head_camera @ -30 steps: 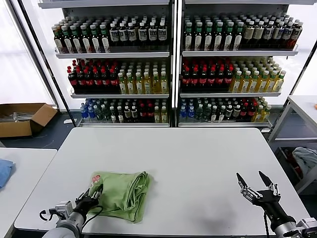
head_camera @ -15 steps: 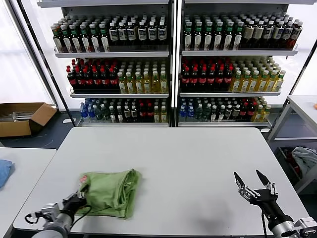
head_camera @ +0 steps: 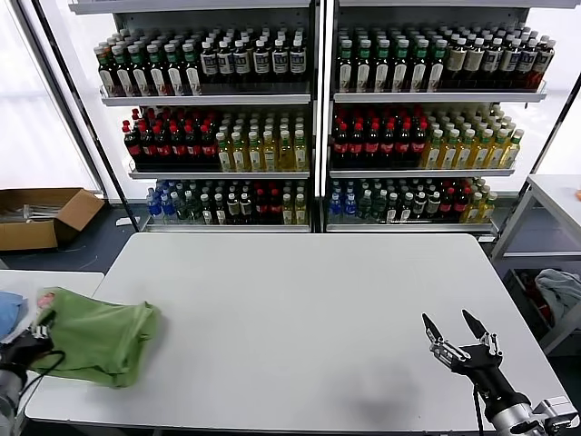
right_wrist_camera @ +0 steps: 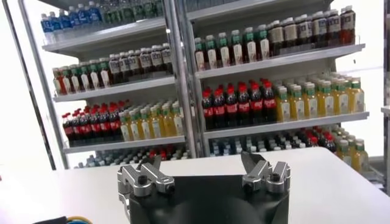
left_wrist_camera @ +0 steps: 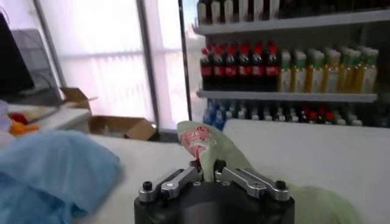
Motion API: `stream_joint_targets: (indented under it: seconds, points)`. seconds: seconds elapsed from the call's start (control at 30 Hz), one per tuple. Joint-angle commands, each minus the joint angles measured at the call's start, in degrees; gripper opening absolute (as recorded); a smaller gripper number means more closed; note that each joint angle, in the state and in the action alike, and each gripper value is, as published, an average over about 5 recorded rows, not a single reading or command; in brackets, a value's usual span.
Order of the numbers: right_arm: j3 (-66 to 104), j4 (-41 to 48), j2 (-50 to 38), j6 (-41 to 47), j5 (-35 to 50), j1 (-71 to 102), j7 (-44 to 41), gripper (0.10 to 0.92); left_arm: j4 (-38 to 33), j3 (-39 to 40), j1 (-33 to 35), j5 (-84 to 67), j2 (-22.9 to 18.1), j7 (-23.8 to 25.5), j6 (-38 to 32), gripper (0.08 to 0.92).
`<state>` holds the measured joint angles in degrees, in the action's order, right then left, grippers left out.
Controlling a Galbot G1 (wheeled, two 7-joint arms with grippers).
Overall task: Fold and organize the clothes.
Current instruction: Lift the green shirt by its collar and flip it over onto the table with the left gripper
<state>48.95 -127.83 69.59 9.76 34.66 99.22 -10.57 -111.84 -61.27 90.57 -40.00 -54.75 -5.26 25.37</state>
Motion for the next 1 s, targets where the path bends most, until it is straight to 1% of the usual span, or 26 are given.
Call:
stream_joint_targets:
  seconds: [0.03, 0.17, 0.27, 0.37, 0.5, 0.6, 0.73, 0.87, 1.0]
  points:
    - [0.0, 0.3, -0.1, -0.4, 0.2, 0.3, -0.1, 0.823, -5.5, -5.1, 0.9, 0.3, 4.1, -0.2, 0.8, 0.143]
    - [0.1, 0.2, -0.1, -0.5, 0.2, 0.3, 0.0, 0.823, -11.9, 1.7, 0.8, 2.2, 0.0, -2.2, 1.9, 0.143]
    - [0.5, -0.1, -0.1, -0.4, 0.2, 0.4, 0.0, 0.823, -15.5, 7.8, 0.1, 2.5, -3.2, -5.2, 3.1, 0.143]
    - [0.7, -0.5, 0.3, -0.4, -0.1, 0.8, 0.0, 0.823, -19.2, 16.4, -0.5, 2.9, -7.0, -9.3, 4.1, 0.143]
    - [1.4, -2.1, 1.4, -0.3, -0.4, 1.9, 0.0, 0.823, -22.0, 31.0, -1.8, 4.1, -11.8, -14.1, 4.9, 0.143]
    - [2.3, -3.0, 2.0, -0.3, -0.5, 3.0, 0.0, 0.823, -20.2, 41.2, -3.6, 4.3, -15.0, -16.7, 5.3, 0.143]
    - [3.6, -4.0, 2.7, -0.3, -0.6, 4.6, 0.0, 0.823, -15.0, 52.6, -6.7, 4.8, -19.3, -19.0, 5.7, 0.143]
    - [4.6, -5.2, 3.6, -0.3, -0.8, 6.0, 0.0, 0.823, -11.2, 58.3, -9.9, 3.0, -23.2, -20.7, 5.9, 0.143]
    - [4.8, -6.3, 4.5, -0.2, -1.5, 7.3, -0.1, 0.823, -8.7, 61.0, -13.1, 1.2, -25.9, -22.0, 6.0, 0.143]
